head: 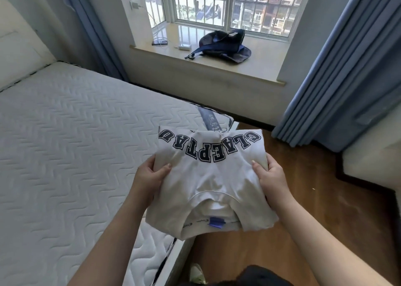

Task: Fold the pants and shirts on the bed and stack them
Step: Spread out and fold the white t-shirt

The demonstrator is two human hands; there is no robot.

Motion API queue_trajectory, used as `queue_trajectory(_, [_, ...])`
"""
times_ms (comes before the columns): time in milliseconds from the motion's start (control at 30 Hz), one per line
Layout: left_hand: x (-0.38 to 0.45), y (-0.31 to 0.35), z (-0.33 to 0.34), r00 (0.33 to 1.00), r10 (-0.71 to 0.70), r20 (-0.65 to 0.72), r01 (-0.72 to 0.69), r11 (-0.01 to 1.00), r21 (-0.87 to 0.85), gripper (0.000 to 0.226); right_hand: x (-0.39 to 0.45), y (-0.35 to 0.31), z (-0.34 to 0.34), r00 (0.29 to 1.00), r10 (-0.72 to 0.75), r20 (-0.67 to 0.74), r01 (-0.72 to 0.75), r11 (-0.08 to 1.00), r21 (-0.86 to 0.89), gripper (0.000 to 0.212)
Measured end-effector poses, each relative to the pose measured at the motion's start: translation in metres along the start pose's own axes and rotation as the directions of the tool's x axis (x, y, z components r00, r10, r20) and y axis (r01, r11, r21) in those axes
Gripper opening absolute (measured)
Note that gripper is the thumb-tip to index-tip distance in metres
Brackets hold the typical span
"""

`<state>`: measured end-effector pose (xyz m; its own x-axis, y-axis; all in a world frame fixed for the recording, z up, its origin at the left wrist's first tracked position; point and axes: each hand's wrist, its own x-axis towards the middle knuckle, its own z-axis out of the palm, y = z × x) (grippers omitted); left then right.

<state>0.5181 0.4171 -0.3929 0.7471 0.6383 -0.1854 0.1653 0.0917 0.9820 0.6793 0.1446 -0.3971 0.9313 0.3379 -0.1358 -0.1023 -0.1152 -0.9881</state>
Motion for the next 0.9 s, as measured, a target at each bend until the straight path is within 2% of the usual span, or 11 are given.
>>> queue_trajectory(267, [0.087, 0.000, 0.053, 0.999, -0.031, 0.016, 0.030, 0.999, 0.042, 0.029, 0.088, 0.015, -0.020, 0.996, 0.073, -0.042, -0.071, 0.997, 0.042, 0.021])
queue_trajectory(567, [0.166, 0.003, 0.126, 0.995, -0.070, -0.067, 0.076, 0.993, 0.094, 0.027, 0.220, 0.021, -0.050, 0.994, 0.090, 0.063, -0.089, 0.996, -0.022, 0.026])
queue_trajectory(733, [0.196, -0.003, 0.133, 0.986, -0.119, -0.116, 0.131, 0.985, 0.108, 0.032, 0.272, 0.024, -0.045, 0.979, 0.142, 0.143, -0.136, 0.989, -0.051, 0.040])
queue_trajectory(900, [0.225, -0.012, 0.126, 0.973, -0.157, -0.171, 0.174, 0.981, 0.091, 0.043, 0.309, 0.035, -0.022, 0.958, 0.202, 0.202, -0.191, 0.979, -0.077, 0.044])
